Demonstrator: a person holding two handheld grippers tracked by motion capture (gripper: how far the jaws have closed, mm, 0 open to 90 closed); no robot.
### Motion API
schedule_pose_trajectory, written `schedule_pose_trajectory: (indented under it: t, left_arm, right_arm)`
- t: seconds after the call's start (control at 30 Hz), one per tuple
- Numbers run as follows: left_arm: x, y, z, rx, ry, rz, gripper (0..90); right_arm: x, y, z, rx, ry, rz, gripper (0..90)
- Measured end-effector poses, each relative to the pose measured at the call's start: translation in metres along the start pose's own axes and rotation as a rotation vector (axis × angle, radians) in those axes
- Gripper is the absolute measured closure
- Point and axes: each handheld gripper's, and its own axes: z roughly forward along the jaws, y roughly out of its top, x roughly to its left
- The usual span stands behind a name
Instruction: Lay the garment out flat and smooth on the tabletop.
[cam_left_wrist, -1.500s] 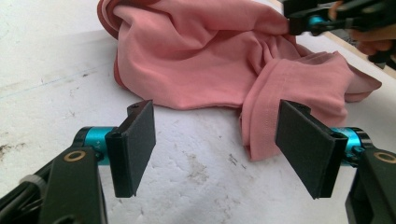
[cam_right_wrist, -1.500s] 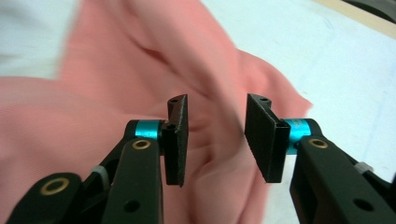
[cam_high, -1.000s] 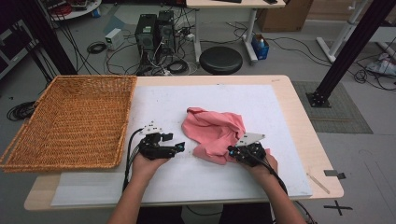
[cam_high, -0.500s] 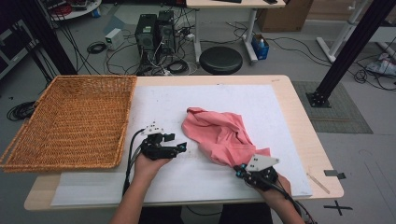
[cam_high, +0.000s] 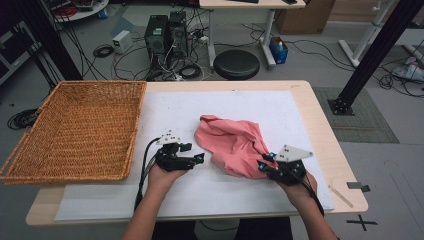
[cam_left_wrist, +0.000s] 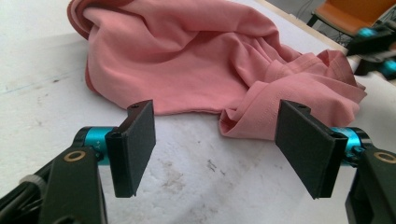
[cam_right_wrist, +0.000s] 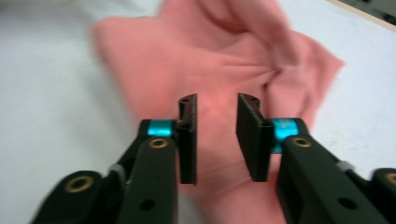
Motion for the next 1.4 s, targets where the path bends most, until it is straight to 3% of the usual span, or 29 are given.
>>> schedule_pose_trajectory:
  t: [0.03, 0.13, 0.2, 0.23, 0.3, 0.5, 0.6, 0.8, 0.93, 1.0, 1.03, 1.1, 1.2, 1.27, 1.3, 1.4]
  left_arm:
    - [0.0, 0.0, -0.003, 0.0, 0.004, 0.003, 29.2]
    - [0.0, 0.0, -0.008, -0.003, 0.009, 0.002, 29.2]
    - [0.001, 0.0, -0.008, -0.005, 0.01, 0.003, 29.2]
    - [0.002, 0.0, -0.01, -0.002, 0.011, 0.002, 29.2]
    - [0.003, -0.002, -0.011, 0.001, 0.017, 0.001, 29.2]
    - [0.006, -0.003, -0.011, 0.002, 0.023, -0.002, 29.2]
    - [0.007, -0.003, -0.009, 0.0, 0.023, -0.006, 29.2]
    - [0.009, -0.002, 0.003, -0.002, 0.022, -0.023, 29.2]
    - [0.01, 0.003, 0.019, 0.01, 0.024, -0.026, 29.2]
    - [0.01, 0.007, 0.035, 0.041, 0.034, -0.018, 29.3]
    - [0.01, 0.007, 0.035, 0.041, 0.034, -0.018, 29.4]
    - [0.01, 0.009, 0.039, 0.051, 0.038, -0.013, 29.4]
    - [0.015, 0.012, 0.047, 0.071, 0.051, -0.012, 29.6]
    - [0.018, 0.013, 0.053, 0.088, 0.071, -0.012, 30.0]
    - [0.02, 0.014, 0.059, 0.107, 0.076, -0.008, 31.2]
    - [0.018, 0.015, 0.064, 0.147, 0.101, 0.026, 34.9]
  right_arm:
    - [0.0, 0.0, 0.0, 0.0, 0.0, 0.0, 68.2]
    - [-0.011, 0.002, 0.033, 0.093, 0.022, 0.027, 65.2]
    - [-0.011, 0.0, 0.04, 0.117, 0.028, 0.024, 65.4]
    - [-0.008, -0.006, 0.048, 0.122, 0.019, 0.022, 79.0]
    - [-0.007, -0.006, 0.047, 0.118, 0.025, 0.026, 85.8]
    - [0.003, -0.004, 0.029, 0.073, 0.024, -0.005, 86.7]
    - [0.018, -0.006, 0.006, 0.031, 0.039, -0.04, 86.6]
    - [0.042, -0.022, -0.014, 0.032, 0.052, -0.091, 86.4]
    - [0.046, -0.029, -0.013, 0.057, 0.066, -0.094, 85.2]
    - [0.038, -0.025, -0.013, 0.047, 0.074, -0.073, 75.5]
    - [0.038, -0.025, -0.013, 0.047, 0.074, -0.073, 75.5]
    - [0.025, -0.012, -0.019, -0.003, 0.042, -0.04, 68.9]
    - [0.003, -0.003, -0.019, -0.024, 0.0, 0.009, 65.9]
    - [-0.005, -0.001, -0.016, -0.015, -0.01, 0.032, 65.0]
    - [-0.018, 0.0, -0.008, 0.022, -0.028, 0.059, 63.2]
    - [-0.029, -0.003, 0.01, 0.091, -0.028, 0.071, 61.6]
